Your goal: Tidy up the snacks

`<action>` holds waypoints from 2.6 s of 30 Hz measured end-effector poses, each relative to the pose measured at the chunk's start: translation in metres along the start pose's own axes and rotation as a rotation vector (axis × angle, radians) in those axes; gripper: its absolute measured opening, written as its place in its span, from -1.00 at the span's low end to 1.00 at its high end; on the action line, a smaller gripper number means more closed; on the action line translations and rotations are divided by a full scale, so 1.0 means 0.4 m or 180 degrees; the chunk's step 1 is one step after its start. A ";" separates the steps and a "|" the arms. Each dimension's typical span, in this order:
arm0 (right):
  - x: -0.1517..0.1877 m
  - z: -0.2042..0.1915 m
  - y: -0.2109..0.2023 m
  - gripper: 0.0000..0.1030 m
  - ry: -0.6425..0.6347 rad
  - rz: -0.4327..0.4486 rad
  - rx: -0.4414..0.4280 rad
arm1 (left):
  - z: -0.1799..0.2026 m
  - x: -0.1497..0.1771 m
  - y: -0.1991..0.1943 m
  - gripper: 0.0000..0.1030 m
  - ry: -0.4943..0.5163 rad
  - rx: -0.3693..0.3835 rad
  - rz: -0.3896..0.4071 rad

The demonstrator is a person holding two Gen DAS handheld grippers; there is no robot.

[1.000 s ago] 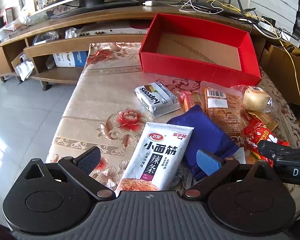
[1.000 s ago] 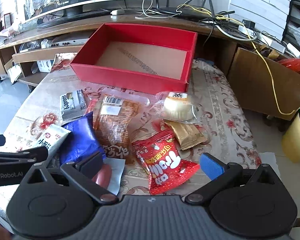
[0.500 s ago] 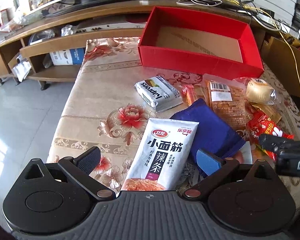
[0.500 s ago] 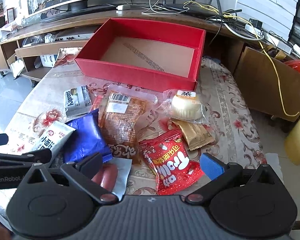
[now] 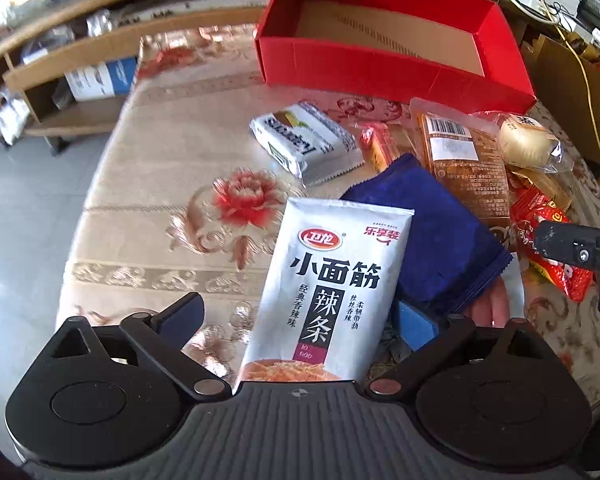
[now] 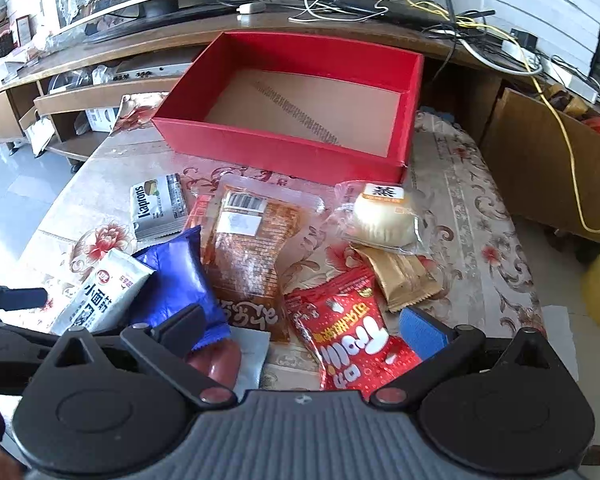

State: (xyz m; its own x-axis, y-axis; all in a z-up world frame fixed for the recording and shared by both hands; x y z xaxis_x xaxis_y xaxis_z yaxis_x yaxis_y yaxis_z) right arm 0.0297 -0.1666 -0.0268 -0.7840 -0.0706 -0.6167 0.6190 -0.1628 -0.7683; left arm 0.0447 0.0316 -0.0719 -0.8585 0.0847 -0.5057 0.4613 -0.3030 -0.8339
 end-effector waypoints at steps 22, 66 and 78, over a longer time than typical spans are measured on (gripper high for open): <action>-0.031 -0.091 0.041 0.62 -0.0497 -0.0109 -0.0160 | -0.016 0.014 -0.050 0.05 -0.0118 0.0557 0.0066; 0.009 -0.128 0.095 0.10 -0.1161 -0.0518 -0.0720 | -0.054 0.020 -0.043 0.32 -0.0108 0.0208 -0.0011; 0.004 -0.124 0.100 0.07 -0.1059 -0.0525 -0.0816 | -0.039 -0.001 -0.024 0.17 -0.0034 -0.0011 -0.0040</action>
State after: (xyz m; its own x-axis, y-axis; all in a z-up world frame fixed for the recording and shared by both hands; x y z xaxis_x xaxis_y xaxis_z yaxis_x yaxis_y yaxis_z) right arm 0.0557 -0.1244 -0.0670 -0.8194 -0.3836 -0.4260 0.4431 0.0477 -0.8952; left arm 0.0440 0.0493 -0.0672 -0.8666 0.0783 -0.4927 0.4512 -0.2986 -0.8410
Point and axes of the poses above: each gripper's, at about its wrist camera, not at the fingertips, and y roughly the way its jaws point, z to its right, x to its underside, the point moved 2 cm from there along y, roughly the way its jaws point, and after that the axes turned 14 degrees about x, right-handed, at the moved point
